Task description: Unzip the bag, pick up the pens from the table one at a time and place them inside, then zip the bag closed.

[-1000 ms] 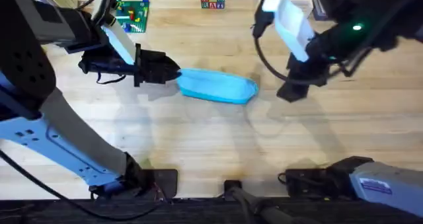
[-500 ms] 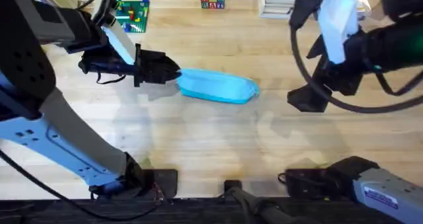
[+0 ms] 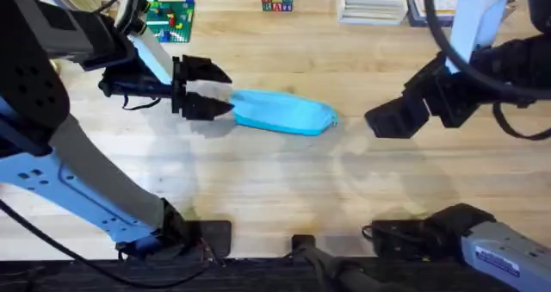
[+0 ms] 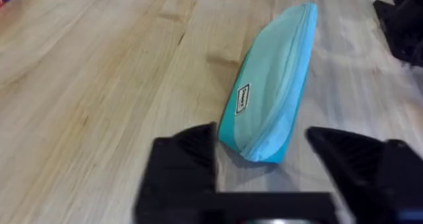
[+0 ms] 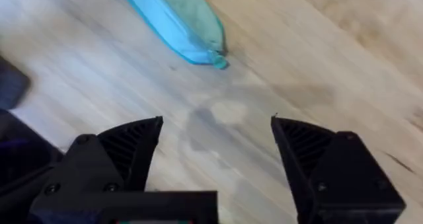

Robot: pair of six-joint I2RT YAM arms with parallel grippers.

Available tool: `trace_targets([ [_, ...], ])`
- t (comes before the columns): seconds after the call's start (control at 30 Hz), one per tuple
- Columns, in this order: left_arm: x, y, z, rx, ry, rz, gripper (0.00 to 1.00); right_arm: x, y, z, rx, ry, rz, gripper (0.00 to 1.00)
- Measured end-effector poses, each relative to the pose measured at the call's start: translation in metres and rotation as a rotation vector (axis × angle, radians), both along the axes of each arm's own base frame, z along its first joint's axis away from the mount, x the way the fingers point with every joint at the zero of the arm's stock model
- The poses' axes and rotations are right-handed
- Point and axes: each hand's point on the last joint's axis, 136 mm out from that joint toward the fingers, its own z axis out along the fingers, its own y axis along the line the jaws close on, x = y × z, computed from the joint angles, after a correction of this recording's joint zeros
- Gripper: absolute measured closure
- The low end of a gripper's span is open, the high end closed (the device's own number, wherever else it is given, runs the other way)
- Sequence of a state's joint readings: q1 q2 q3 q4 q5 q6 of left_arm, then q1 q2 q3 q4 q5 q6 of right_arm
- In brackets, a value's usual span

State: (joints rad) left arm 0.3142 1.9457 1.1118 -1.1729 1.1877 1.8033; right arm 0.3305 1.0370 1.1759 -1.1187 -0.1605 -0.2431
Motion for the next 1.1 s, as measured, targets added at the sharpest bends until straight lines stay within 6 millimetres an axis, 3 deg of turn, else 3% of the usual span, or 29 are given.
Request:
trace_targets([
  [0.07, 0.0, 0.001, 0.0, 0.001, 0.002, 0.002, 0.048, -0.003, 0.006, 0.001, 0.045, 0.021, -0.003, 0.004],
  [0.1, 0.0, 0.001, 0.0, 0.001, 0.005, 0.002, 0.018, -0.004, 0.009, 0.002, 0.063, 0.031, -0.002, 0.005],
  [0.77, -0.003, -0.001, 0.006, -0.032, 0.042, 0.015, 0.004, -0.011, 0.022, 0.006, 0.153, 0.079, -0.011, 0.004],
  [1.1, 0.007, 0.013, 0.016, -0.029, 0.006, 0.056, 0.002, -0.011, 0.022, 0.006, 0.153, 0.079, -0.011, 0.004],
])
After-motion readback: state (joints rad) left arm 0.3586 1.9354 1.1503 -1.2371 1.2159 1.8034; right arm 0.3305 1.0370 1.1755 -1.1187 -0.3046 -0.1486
